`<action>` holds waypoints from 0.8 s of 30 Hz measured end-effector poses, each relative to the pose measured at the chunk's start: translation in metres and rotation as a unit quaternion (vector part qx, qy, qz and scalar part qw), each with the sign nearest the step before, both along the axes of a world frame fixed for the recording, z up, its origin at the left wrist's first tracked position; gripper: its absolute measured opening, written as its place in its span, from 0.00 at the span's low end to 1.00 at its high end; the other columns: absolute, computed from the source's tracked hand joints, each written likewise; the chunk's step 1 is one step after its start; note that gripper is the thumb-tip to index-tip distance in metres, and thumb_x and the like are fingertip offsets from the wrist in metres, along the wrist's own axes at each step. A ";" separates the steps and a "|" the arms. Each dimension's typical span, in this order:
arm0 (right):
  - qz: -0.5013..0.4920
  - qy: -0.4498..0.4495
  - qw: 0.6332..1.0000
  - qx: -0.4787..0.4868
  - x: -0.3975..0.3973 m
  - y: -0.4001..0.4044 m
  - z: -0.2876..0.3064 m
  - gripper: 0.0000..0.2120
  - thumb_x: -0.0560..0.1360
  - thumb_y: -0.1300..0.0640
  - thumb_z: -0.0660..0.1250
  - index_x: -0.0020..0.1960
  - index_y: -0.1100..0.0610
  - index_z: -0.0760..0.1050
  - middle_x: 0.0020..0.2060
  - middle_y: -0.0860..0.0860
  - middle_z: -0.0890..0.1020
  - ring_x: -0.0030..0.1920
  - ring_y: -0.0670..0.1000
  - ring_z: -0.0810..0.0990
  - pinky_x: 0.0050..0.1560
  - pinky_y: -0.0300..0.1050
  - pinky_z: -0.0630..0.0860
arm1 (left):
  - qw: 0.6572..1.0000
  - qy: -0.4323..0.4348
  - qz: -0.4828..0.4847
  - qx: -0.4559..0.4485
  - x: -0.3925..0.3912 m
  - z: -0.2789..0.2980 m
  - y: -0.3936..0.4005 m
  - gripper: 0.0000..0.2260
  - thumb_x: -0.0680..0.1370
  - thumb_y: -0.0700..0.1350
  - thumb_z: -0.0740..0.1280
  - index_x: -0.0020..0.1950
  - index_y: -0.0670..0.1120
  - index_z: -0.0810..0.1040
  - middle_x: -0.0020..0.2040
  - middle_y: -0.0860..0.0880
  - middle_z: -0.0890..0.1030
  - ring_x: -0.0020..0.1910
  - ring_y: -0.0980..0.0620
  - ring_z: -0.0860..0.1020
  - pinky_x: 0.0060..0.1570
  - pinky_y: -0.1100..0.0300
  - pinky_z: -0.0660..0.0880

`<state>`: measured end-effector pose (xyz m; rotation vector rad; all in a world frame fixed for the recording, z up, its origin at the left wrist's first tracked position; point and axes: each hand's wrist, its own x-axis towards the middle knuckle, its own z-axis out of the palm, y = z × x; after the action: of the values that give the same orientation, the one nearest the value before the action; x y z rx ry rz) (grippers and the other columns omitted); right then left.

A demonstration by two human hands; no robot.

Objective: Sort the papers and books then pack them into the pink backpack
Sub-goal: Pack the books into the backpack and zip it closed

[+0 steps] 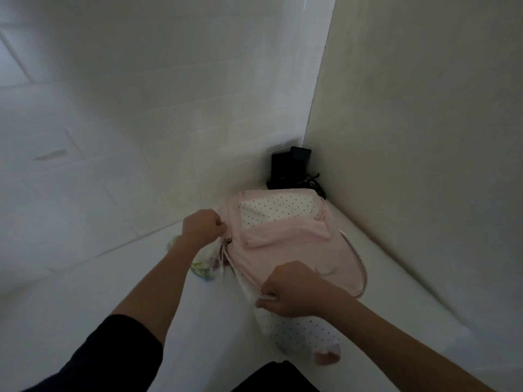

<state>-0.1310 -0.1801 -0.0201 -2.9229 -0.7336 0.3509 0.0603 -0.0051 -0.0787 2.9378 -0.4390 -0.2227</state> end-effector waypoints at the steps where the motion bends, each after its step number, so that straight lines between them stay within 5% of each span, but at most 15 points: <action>1: -0.001 0.003 1.000 0.003 0.001 0.002 0.000 0.26 0.78 0.42 0.59 0.27 0.54 0.58 0.23 0.47 0.63 0.24 0.45 0.59 0.29 0.40 0.56 | 1.000 -0.015 -0.009 0.015 0.000 0.000 -0.003 0.14 0.74 0.51 0.62 0.31 0.47 0.75 0.29 0.51 0.73 0.33 0.50 0.75 0.31 0.64 0.64; 4: -0.014 0.003 1.000 0.020 0.007 0.006 0.006 0.26 0.78 0.42 0.59 0.26 0.53 0.56 0.23 0.47 0.62 0.24 0.45 0.58 0.30 0.42 0.58 | 0.996 -0.056 -0.019 0.060 0.010 0.008 -0.001 0.12 0.74 0.50 0.61 0.36 0.48 0.79 0.33 0.50 0.74 0.38 0.47 0.79 0.37 0.61 0.68; 11: -0.018 0.050 0.997 0.063 0.016 0.006 0.005 0.25 0.77 0.42 0.60 0.28 0.54 0.60 0.23 0.48 0.65 0.25 0.46 0.62 0.29 0.41 0.59 | 0.995 -0.032 -0.061 0.070 0.022 0.011 -0.002 0.17 0.78 0.54 0.59 0.32 0.47 0.72 0.30 0.50 0.71 0.35 0.48 0.74 0.37 0.60 0.69; 14: -0.062 0.120 0.983 0.124 0.025 0.005 0.006 0.25 0.77 0.43 0.62 0.28 0.54 0.60 0.23 0.50 0.64 0.25 0.48 0.62 0.30 0.44 0.59 | 0.995 0.025 -0.088 0.026 0.027 0.010 0.010 0.21 0.79 0.54 0.60 0.28 0.45 0.67 0.28 0.49 0.69 0.36 0.47 0.73 0.36 0.59 0.66; 16: -0.101 0.139 0.966 0.194 0.034 0.005 0.009 0.24 0.76 0.45 0.64 0.27 0.54 0.60 0.23 0.49 0.62 0.23 0.46 0.59 0.29 0.42 0.57 | 0.996 0.020 -0.072 -0.042 0.028 0.014 0.017 0.18 0.80 0.53 0.59 0.36 0.43 0.73 0.36 0.44 0.76 0.40 0.46 0.75 0.39 0.58 0.68; 20: -0.245 0.110 0.886 0.378 0.047 0.012 0.028 0.19 0.77 0.49 0.65 0.28 0.53 0.71 0.23 0.49 0.72 0.24 0.44 0.68 0.26 0.34 0.64 | 0.986 -0.027 -0.054 -0.155 0.023 0.037 0.023 0.15 0.80 0.50 0.60 0.63 0.43 0.73 0.57 0.39 0.76 0.58 0.41 0.73 0.59 0.50 0.70; 24: -0.377 -0.023 0.726 0.575 0.079 0.016 0.086 0.13 0.76 0.45 0.64 0.36 0.48 0.80 0.31 0.41 0.83 0.32 0.37 0.81 0.30 0.26 0.73 | 0.944 -0.153 0.019 -0.293 0.009 0.090 0.017 0.13 0.79 0.49 0.62 0.58 0.41 0.72 0.53 0.39 0.74 0.53 0.42 0.72 0.55 0.50 0.69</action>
<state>-0.0519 -0.1639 0.0660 -1.7418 0.2751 -0.2227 0.0689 0.0116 0.0112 2.3857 -0.4000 0.3250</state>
